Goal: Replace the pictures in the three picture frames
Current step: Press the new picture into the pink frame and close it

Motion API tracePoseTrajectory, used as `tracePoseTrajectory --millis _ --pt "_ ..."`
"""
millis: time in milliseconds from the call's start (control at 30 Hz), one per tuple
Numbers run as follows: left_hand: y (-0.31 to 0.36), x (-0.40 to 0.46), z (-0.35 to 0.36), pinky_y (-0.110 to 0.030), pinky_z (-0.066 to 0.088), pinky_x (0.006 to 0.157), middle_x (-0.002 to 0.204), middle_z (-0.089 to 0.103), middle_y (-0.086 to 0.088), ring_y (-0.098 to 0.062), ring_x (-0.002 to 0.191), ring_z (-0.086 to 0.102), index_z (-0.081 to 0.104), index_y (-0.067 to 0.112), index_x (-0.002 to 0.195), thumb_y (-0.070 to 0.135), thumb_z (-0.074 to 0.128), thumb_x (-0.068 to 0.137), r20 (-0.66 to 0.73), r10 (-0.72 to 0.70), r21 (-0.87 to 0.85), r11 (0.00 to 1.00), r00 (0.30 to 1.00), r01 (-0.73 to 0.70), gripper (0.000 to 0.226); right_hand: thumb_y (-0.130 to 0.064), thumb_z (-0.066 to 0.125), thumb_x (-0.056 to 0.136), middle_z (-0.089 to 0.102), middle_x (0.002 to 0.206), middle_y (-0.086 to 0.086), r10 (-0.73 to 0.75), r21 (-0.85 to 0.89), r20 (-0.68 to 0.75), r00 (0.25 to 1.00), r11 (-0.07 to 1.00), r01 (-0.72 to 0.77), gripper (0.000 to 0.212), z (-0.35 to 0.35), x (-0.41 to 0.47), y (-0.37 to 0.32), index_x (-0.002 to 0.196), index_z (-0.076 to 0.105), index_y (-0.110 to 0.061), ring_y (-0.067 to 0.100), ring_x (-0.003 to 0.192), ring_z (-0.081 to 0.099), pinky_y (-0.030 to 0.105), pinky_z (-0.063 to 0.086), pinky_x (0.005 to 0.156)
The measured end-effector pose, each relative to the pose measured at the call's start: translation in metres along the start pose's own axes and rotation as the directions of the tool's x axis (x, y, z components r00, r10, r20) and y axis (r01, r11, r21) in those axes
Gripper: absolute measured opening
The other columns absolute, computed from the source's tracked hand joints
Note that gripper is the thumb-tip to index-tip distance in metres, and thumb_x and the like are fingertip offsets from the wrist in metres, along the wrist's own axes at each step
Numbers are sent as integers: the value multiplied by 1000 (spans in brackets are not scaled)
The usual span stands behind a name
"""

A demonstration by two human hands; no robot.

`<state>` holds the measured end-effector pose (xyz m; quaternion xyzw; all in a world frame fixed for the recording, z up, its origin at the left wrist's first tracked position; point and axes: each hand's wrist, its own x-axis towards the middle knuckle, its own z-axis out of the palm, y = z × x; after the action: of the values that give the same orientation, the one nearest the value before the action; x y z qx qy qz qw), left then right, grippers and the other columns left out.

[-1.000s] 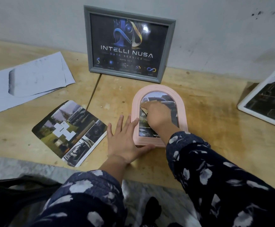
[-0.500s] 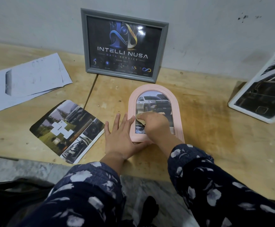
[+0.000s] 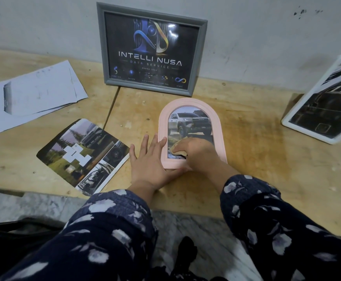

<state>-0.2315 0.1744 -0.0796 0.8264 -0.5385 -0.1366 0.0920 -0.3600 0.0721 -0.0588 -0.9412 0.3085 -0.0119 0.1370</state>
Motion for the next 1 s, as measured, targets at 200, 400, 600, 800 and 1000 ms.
tracePoseTrajectory --millis 200,400,600,800,1000 --pt "-1 0 -2 -55 -7 116 162 3 11 -14 148 -12 12 38 150 100 22 59 -4 12 12 1000 1000 -12 110 -9 83 61 72 92 -2 -104 -98 -62 993 990 97 29 -11 -5 5 87 76 -19 22 82 68 24 52 69" --pt "-2 -1 -1 -57 -7 115 161 -8 11 -16 148 -14 8 40 150 97 19 63 -1 36 39 999 999 -36 105 -3 48 84 66 115 -3 299 12 51 953 954 -300 36 -49 7 25 103 69 -27 24 106 59 30 46 80" --pt "1 -3 3 -65 -5 111 160 5 19 -14 148 -2 33 43 140 87 20 73 -10 146 98 985 989 -144 81 -1 49 82 63 125 1 346 122 -76 935 934 -336 46 -60 49 26 114 68 -28 25 114 56 35 48 90" --pt "1 -2 3 -63 -7 112 158 8 23 -13 148 -1 37 43 139 90 21 71 -10 119 74 990 993 -118 84 -5 46 90 66 118 9 369 -38 -29 929 928 -370 38 -34 82 25 121 64 -17 30 105 61 38 51 88" --pt "0 -2 3 -63 -9 112 158 5 24 -13 148 -3 38 43 137 90 23 72 10 115 90 989 993 -115 82 1 50 84 65 118 9 300 -62 23 954 952 -298 40 -14 61 16 118 63 -15 30 106 61 35 50 85"
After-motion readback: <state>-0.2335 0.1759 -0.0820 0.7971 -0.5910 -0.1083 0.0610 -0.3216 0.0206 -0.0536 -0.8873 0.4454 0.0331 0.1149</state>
